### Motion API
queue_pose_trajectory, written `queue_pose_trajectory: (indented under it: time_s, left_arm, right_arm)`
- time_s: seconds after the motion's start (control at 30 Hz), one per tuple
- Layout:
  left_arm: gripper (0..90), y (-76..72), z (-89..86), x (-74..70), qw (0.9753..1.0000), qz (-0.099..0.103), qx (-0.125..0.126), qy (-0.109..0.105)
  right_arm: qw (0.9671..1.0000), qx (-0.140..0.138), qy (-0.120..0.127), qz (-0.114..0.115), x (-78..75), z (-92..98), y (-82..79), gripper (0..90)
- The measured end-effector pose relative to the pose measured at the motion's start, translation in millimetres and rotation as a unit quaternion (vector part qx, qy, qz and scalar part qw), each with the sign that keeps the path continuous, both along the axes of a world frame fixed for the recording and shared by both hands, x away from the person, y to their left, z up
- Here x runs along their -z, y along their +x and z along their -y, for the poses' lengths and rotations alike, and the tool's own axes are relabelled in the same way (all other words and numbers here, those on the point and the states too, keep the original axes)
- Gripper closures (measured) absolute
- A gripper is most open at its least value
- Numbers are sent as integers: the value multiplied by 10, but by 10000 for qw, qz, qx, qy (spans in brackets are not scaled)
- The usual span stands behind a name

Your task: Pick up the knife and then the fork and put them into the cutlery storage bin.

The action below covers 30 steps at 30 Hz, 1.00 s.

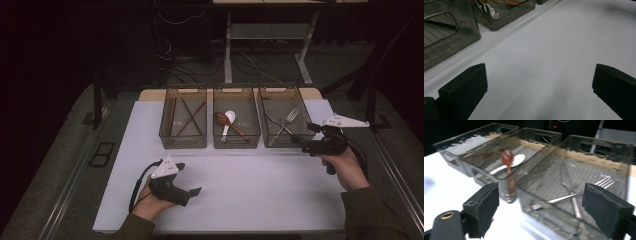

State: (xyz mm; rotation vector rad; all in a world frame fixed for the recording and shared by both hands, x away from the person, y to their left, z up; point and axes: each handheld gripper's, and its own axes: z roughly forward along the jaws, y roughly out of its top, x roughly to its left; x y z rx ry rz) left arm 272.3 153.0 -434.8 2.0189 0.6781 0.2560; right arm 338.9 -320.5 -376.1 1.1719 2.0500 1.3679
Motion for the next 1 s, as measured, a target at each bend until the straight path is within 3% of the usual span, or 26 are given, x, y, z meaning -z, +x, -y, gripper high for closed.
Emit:
queue_pose_trajectory:
  time_s: [0.47, 0.87, 1.0]
  left_arm:
    - [0, -35, -5, 5, 10000, 2, 17, 31]
    - [0, -52, -13, 3, 10000, -1, 18, 13]
    - [0, -53, -9, 9, 10000, -7, 36, 28]
  right_arm:
    - [9987, -486, -139, -81, 307, -254, -459, 136]
    - [9968, -761, -67, -236, 544, -247, -702, 136]
    - [9957, -848, -163, -331, 633, -235, -757, 136]
